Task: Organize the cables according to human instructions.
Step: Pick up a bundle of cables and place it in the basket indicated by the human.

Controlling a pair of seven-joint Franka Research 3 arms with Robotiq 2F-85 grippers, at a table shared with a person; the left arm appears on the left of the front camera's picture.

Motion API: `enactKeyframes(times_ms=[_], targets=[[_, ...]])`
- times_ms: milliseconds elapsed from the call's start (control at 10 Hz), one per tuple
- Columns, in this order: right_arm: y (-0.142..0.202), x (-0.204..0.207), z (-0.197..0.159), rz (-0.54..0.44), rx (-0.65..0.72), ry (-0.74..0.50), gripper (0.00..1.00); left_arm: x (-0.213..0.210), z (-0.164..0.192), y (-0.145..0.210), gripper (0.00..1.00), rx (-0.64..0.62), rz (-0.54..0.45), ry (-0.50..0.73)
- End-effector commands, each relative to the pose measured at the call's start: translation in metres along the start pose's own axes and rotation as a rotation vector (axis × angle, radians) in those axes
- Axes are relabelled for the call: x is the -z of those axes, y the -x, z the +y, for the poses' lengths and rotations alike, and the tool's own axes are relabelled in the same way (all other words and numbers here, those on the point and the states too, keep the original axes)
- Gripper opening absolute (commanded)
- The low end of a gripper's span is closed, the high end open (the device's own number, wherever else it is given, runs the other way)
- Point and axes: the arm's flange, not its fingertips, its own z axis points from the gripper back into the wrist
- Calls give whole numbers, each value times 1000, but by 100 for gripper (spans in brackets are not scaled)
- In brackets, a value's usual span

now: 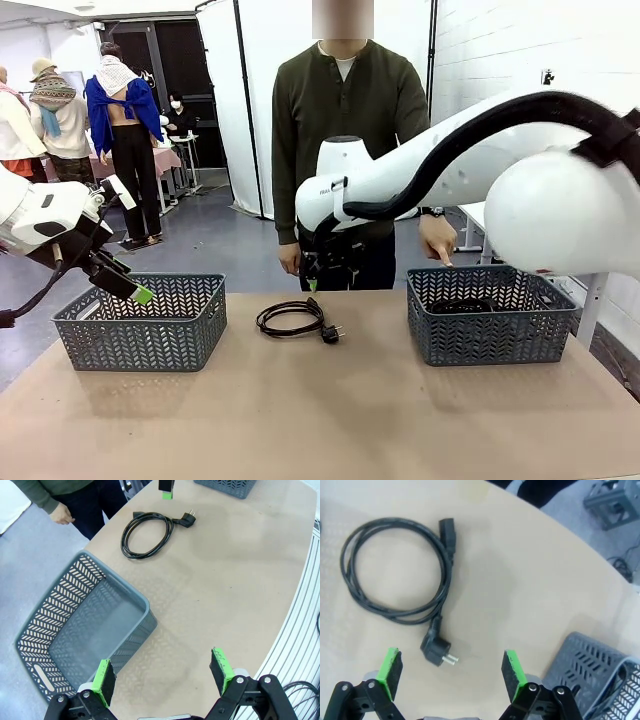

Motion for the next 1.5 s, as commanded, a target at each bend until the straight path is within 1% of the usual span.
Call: enactKeyframes(times_ms=[0, 300, 500, 600, 1000, 1200, 1400], targets=[[-17, 12, 2, -1, 62, 35, 100, 0, 2, 1, 100, -6, -2, 1], [-21, 32, -3, -11, 119, 16, 100, 0, 2, 1, 100, -6, -2, 1], [-17, 32, -3, -10, 114, 16, 100, 0, 2, 1, 100, -6, -2, 1], [-15, 34, -6, 8, 90, 7, 100, 0, 2, 1, 100, -6, -2, 1], [-15, 35, -5, 8, 90, 6, 100, 0, 2, 1, 100, -6, -2, 1], [-19, 46, -3, 16, 132, -18, 100, 0, 2, 1, 100, -6, -2, 1], [-22, 55, -2, 22, 167, -8, 100, 0, 2, 1, 100, -6, -2, 1]])
